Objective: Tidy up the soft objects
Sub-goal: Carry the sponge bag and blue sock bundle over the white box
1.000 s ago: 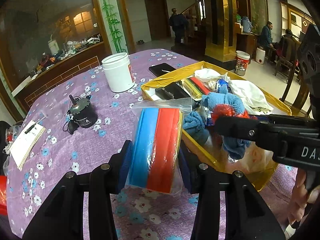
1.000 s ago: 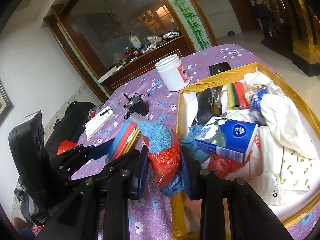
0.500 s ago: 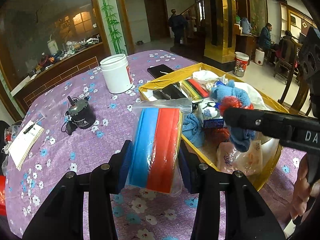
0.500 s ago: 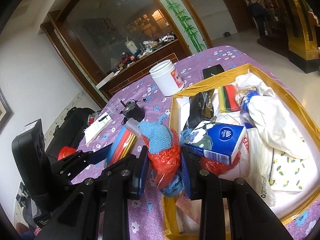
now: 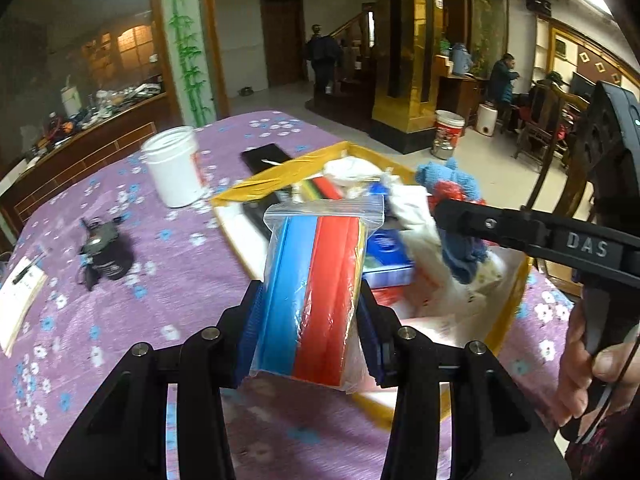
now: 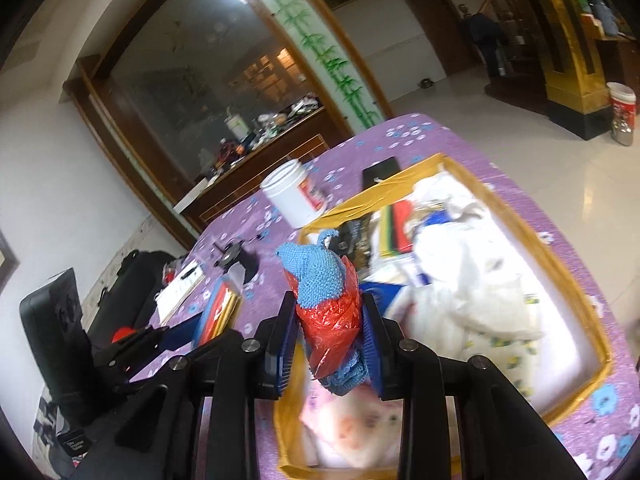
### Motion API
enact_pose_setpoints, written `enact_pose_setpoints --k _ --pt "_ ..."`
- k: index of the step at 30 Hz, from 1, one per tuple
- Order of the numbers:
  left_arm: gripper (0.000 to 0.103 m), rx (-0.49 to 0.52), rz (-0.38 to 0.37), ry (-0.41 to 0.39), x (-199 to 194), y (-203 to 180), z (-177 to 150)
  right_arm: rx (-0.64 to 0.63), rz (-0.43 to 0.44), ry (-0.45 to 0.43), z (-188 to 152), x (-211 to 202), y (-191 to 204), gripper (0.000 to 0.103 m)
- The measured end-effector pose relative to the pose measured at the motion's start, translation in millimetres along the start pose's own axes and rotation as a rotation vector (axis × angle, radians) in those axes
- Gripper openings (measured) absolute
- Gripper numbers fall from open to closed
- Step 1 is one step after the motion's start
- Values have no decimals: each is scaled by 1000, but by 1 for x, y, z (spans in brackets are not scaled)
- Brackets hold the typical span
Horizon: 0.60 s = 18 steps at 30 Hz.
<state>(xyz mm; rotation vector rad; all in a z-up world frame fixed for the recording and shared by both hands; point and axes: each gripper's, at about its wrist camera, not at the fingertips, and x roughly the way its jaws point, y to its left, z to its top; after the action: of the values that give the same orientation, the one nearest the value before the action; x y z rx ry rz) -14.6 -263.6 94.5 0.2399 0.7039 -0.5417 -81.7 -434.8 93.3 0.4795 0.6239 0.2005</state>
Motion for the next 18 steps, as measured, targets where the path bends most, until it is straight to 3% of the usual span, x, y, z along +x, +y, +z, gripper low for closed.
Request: enact_pose_setpoints --k 9,18 --pt "42 -3 -61 15 34 -35 -8 57 -63 -19 -3 -4 -38 31" --pt "42 40 -14 6 47 -48 -16 47 -124 -2 -14 15 -52 31"
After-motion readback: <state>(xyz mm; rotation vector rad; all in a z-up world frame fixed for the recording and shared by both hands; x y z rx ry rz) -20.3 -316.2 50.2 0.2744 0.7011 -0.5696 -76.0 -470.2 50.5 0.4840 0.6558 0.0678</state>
